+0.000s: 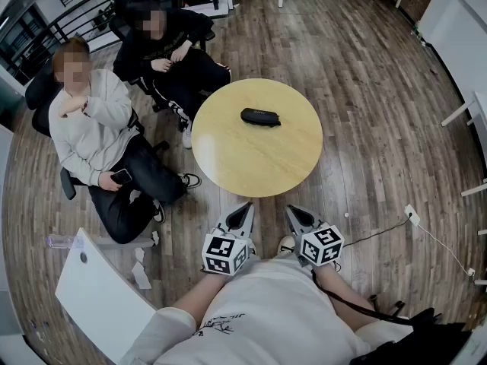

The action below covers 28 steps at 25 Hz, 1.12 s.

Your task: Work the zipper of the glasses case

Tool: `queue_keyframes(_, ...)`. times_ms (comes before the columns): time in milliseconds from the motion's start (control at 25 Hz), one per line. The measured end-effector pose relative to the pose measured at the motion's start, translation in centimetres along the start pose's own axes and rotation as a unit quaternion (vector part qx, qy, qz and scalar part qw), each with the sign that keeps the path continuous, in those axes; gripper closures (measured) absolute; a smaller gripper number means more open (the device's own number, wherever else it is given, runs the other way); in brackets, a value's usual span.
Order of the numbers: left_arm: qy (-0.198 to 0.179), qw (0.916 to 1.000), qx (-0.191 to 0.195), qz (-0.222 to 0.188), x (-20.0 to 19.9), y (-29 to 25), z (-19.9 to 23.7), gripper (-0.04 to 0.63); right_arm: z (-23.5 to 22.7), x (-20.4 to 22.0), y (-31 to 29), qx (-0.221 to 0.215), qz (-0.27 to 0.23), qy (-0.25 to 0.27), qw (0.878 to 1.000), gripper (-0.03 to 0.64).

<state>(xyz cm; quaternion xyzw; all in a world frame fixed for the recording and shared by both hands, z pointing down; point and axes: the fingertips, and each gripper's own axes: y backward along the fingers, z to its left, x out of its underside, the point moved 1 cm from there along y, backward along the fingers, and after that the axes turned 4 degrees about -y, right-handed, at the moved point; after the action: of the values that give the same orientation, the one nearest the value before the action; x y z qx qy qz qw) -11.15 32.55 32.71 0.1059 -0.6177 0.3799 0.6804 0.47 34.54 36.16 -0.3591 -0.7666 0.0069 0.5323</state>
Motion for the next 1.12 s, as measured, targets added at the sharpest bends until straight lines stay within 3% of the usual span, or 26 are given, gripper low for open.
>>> queue_keyframes(360,-0.003,0.9999,0.013,-0.006,0.0,1.0,3.0,0.589,0.8,-0.6,-1.1,0.042,-0.013,0.005,0.999,0.615)
queue_keyframes(640,0.005,0.9998,0.014,0.01,0.2,-1.2,4.2,0.589,-2.6,-0.8,-1.9,0.064,-0.004,-0.016,0.998,0.615)
queue_keyframes(840,0.007,0.9999,-0.006,0.01,-1.1,-5.5,6.2,0.589,-6.5,-2.9,-5.7,0.054,-0.003,-0.017,0.998,0.615)
queue_keyframes(1120,-0.01,0.9994,-0.032,0.009,-5.7,-13.1,9.1,0.589,-11.4,-9.6,-11.4,0.017,-0.018,-0.006,1.0,0.615)
